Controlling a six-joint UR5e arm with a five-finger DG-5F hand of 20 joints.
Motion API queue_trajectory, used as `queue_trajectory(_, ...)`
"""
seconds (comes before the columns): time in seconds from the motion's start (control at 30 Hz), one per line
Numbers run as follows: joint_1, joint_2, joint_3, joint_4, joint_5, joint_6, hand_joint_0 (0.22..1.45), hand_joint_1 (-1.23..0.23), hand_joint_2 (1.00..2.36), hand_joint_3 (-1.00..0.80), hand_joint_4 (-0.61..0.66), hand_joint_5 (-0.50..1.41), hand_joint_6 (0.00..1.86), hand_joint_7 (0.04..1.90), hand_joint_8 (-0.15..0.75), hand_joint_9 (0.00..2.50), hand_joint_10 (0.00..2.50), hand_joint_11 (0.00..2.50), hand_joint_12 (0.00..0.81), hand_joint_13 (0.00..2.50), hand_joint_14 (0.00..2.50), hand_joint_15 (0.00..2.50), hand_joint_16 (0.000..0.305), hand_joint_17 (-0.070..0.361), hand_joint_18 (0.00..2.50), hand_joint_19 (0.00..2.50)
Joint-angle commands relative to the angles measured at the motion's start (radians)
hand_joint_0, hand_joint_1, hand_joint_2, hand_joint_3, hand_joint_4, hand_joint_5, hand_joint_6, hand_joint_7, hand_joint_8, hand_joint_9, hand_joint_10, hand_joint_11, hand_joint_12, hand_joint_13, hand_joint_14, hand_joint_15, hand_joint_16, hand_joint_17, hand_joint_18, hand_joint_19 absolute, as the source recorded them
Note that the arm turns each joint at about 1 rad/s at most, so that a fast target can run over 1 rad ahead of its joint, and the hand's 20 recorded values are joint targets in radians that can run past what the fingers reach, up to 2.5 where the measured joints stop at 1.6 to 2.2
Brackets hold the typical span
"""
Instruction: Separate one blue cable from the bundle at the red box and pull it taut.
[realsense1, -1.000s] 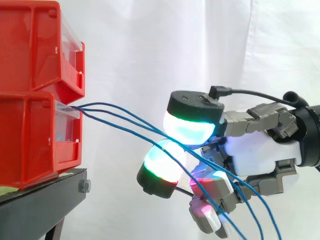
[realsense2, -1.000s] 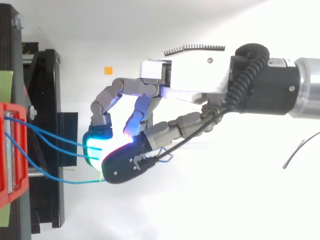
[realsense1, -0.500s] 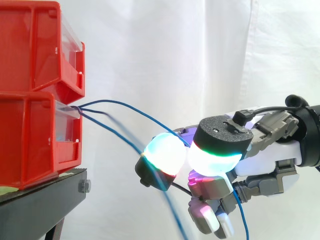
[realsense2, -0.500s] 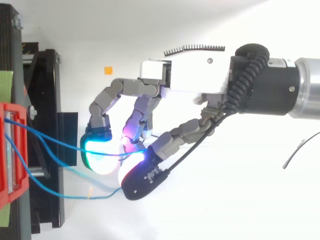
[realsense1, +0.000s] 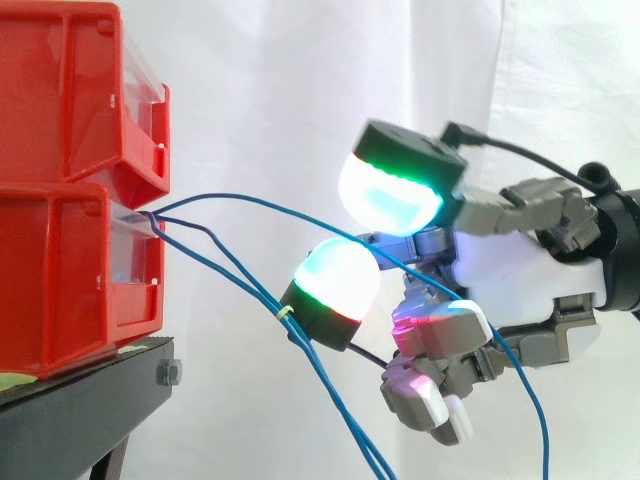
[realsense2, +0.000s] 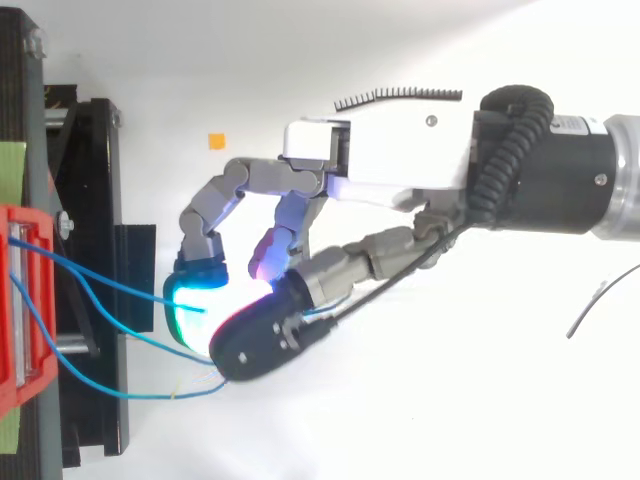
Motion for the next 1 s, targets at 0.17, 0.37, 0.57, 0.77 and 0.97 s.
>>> queue_trajectory(0.17, 0.003, 0.004, 0.000, -0.011, 0.004, -0.002, 0.60, -0.45, 1.00, -0.45, 0.01, -0.11, 0.87, 1.01, 0.193, 1.29, 0.02, 1.15, 0.283, 1.03, 0.03, 0.87, 0.042, 0.095, 0.80, 0.98)
queue_trajectory(0.37, 0.003, 0.004, 0.000, -0.011, 0.006, -0.002, 0.58, -0.63, 1.00, -0.27, 0.05, -0.11, 0.89, 0.96, 0.263, 1.33, 0.02, 1.13, 0.353, 1.10, 0.03, 0.82, 0.059, 0.132, 0.93, 0.89)
queue_trajectory(0.57, 0.003, 0.002, 0.000, -0.012, 0.011, 0.003, 0.60, -0.78, 1.01, -0.18, 0.04, -0.12, 0.92, 0.95, 0.249, 1.28, 0.02, 1.18, 0.339, 1.08, 0.03, 0.83, 0.055, 0.123, 0.90, 0.91)
queue_trajectory(0.77, 0.003, 0.002, 0.000, -0.011, 0.029, 0.004, 0.63, -0.81, 1.01, -0.21, -0.01, -0.14, 0.94, 0.92, 0.224, 1.25, 0.02, 1.20, 0.317, 1.06, 0.03, 0.84, 0.050, 0.113, 0.87, 0.92)
queue_trajectory(0.97, 0.004, 0.002, 0.000, -0.011, 0.027, 0.032, 0.67, -0.81, 1.01, -0.29, -0.08, -0.15, 0.95, 0.94, 0.194, 1.23, 0.02, 1.22, 0.289, 1.03, 0.03, 0.85, 0.045, 0.101, 0.83, 0.94)
